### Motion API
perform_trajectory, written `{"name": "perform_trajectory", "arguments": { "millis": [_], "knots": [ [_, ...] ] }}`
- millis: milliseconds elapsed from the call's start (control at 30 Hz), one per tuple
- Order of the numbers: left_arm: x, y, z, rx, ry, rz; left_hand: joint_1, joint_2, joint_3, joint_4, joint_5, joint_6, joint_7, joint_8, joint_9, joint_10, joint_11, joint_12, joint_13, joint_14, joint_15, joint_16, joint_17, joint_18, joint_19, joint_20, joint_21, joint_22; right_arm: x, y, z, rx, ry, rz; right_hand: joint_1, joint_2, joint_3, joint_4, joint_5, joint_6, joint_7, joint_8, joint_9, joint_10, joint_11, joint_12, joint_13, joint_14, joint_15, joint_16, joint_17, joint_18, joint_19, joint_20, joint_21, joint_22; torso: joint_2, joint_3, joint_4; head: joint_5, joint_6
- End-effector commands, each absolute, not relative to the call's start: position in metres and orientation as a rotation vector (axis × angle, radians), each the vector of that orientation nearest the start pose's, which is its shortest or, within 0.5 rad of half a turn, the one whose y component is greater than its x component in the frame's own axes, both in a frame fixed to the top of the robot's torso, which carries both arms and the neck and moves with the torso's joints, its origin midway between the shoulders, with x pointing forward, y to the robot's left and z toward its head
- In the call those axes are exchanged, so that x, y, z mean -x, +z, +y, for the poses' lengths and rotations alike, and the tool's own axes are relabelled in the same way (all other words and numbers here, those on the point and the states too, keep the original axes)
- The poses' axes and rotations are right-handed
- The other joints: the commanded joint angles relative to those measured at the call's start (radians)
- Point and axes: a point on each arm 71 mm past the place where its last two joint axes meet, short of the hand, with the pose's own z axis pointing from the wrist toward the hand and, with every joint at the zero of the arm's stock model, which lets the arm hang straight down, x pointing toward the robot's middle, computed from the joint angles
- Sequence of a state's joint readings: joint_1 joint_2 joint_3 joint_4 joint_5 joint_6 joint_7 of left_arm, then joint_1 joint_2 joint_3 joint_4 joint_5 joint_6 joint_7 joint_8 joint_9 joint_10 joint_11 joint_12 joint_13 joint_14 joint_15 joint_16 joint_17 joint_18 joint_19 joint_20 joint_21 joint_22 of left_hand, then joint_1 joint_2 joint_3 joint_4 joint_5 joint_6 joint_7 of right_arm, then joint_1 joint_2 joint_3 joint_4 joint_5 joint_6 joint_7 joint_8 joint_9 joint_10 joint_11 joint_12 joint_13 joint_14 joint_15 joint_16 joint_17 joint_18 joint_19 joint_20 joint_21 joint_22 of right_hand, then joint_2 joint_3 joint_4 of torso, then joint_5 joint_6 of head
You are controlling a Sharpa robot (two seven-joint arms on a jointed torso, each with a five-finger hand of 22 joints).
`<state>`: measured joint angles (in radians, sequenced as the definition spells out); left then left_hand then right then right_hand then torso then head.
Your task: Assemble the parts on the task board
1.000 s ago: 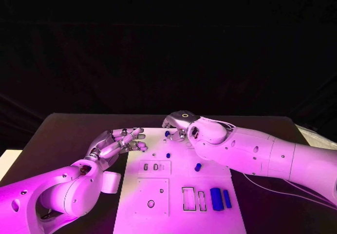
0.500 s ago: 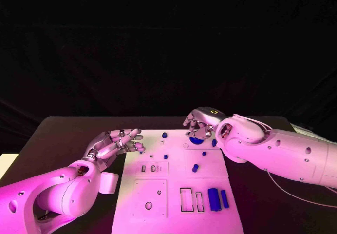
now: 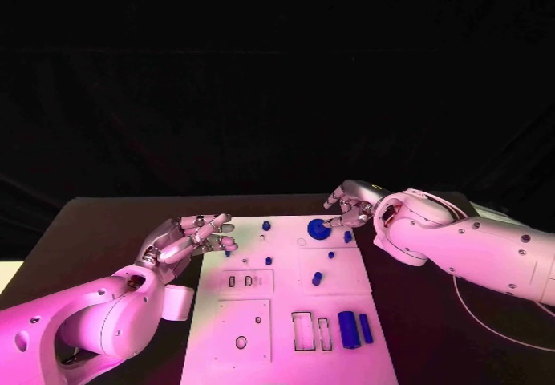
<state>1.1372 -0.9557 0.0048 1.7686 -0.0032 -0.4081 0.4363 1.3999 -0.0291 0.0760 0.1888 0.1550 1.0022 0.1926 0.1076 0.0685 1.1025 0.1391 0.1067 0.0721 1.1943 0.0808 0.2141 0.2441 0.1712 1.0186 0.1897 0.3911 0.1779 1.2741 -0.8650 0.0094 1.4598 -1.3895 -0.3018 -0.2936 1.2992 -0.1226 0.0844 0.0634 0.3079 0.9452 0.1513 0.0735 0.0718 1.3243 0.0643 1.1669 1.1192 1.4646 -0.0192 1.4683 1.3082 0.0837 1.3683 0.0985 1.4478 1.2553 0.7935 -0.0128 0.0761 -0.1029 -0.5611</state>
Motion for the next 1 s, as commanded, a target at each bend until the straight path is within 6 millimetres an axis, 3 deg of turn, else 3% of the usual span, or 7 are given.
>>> {"name": "perform_trajectory", "arguments": {
  "millis": [33, 433, 1000],
  "knots": [
    [-0.438, -0.167, 0.195, 1.12, -1.648, 1.388, 0.001, -0.003, -0.002, -0.005, -0.003, 0.002, 0.008, -0.006, -0.001, 0.001, 0.005, -0.007, -0.001, -0.001, 0.006, -0.005, 0.002, 0.009, 0.004, 0.003, 0.003, 0.001, -0.52, -0.149, -0.241, -0.092, 0.429, 1.698, 0.012, 0.003, -0.01, 0.001, -0.003, -0.004, 0.002, 0.004, 0.0, 0.018, 0.0, 0.025, 0.03, 0.072, 0.009, 0.008, 0.068, -0.019, 0.007, 0.0, 0.005, 0.006, 0.001, -0.001, 0.0023, -0.003, -0.002],
    [-0.439, -0.167, 0.197, 1.121, -1.644, 1.387, 0.001, -0.003, -0.002, -0.005, -0.003, 0.002, 0.008, -0.006, -0.001, 0.001, 0.005, -0.007, -0.001, -0.001, 0.006, -0.005, 0.002, 0.009, 0.004, 0.003, 0.003, 0.001, -0.519, -0.16, -0.234, -0.046, 0.416, 1.714, 0.028, 0.011, -0.025, 0.002, -0.002, 0.005, 0.001, 0.013, 0.002, 0.043, 0.0, 0.082, 0.098, 0.076, 0.01, 0.024, 0.097, -0.023, 0.017, 0.002, 0.014, 0.026, 0.001, 0.0001, 0.0022, -0.002, -0.009],
    [-0.439, -0.167, 0.197, 1.122, -1.643, 1.388, 0.001, -0.003, -0.002, -0.005, -0.003, 0.002, 0.008, -0.006, -0.001, 0.001, 0.005, -0.007, -0.001, -0.001, 0.006, -0.005, 0.002, 0.009, 0.004, 0.003, 0.003, 0.001, -0.522, -0.16, -0.231, -0.047, 0.405, 1.705, 0.051, 0.042, -0.021, 0.0, -0.009, 0.025, -0.002, 0.026, 0.004, 0.068, -0.002, 0.128, 0.154, 0.08, 0.009, 0.038, 0.124, -0.03, 0.038, 0.002, 0.03, 0.063, 0.002, 0.0005, 0.0024, -0.003, -0.011]
  ]
}}
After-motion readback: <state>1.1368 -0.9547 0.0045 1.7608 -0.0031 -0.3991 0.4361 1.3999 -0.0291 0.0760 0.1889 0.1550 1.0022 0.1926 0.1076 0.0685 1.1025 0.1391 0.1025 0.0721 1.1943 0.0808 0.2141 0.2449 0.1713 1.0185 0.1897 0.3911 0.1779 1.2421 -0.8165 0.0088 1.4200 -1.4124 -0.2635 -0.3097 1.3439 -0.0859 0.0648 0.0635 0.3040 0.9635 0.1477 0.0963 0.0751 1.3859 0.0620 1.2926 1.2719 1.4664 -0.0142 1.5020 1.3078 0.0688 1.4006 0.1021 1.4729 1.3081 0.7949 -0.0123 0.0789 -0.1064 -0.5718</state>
